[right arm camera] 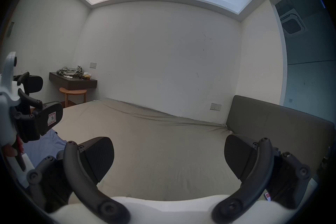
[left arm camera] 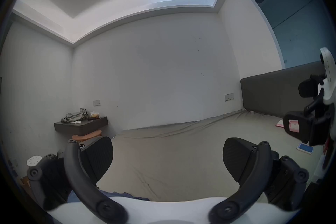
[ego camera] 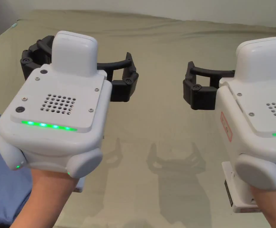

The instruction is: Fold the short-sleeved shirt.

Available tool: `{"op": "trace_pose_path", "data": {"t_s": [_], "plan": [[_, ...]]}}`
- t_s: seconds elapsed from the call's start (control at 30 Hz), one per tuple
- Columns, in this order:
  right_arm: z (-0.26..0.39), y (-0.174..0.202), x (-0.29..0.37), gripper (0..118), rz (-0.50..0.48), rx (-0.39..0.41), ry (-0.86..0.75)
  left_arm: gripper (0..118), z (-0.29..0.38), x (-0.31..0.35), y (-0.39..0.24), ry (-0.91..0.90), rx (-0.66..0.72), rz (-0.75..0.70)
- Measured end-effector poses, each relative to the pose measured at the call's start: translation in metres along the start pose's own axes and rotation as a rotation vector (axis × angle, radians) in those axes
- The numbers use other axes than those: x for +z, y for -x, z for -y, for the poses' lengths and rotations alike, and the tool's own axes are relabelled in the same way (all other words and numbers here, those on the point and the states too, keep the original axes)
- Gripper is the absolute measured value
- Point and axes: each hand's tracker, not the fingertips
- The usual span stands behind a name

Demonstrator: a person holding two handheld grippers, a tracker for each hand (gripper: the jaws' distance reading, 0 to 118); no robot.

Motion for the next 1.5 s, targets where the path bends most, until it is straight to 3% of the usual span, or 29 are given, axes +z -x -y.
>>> {"op": "trace_pose_path", "data": {"t_s": [0.27, 0.63, 0.73, 0.77, 0.8, 0.83, 0.87, 0.9, 0.97, 1.5], "plan": [[-0.004, 0.008, 0.004, 118, 0.001, -0.052, 0.034, 117, 0.002, 0.000, 0.002, 0.017, 0.028, 0.005], [-0.003, 0.000, 0.001, 117, -0.010, -0.054, 0.037, 117, 0.000, -0.001, -0.002, 0.027, 0.019, 0.012], [0.001, -0.006, -0.002, 109, -0.023, -0.053, 0.041, 117, 0.001, -0.002, -0.004, 0.040, 0.015, 0.019], [0.002, -0.006, -0.003, 96, -0.023, -0.049, 0.044, 113, 0.002, -0.002, -0.004, 0.046, 0.018, 0.027], [0.003, -0.007, -0.003, 74, -0.027, -0.046, 0.046, 103, 0.002, -0.002, -0.004, 0.051, 0.023, 0.032], [0.004, -0.008, -0.002, 44, -0.036, -0.047, 0.044, 77, 0.003, -0.001, -0.005, 0.053, 0.027, 0.037], [0.007, -0.010, -0.003, 2, -0.041, -0.053, 0.039, 24, 0.003, -0.001, -0.005, 0.054, 0.032, 0.047], [0.008, -0.011, -0.004, 2, -0.044, -0.058, 0.039, 24, 0.003, -0.002, -0.006, 0.061, 0.032, 0.051], [0.011, -0.012, -0.003, 0, -0.035, -0.057, 0.030, 1, 0.006, -0.004, -0.010, 0.074, 0.022, 0.039], [0.014, -0.009, -0.006, 0, -0.053, -0.061, 0.048, 0, 0.003, -0.002, 0.006, 0.089, 0.036, 0.056]]}}
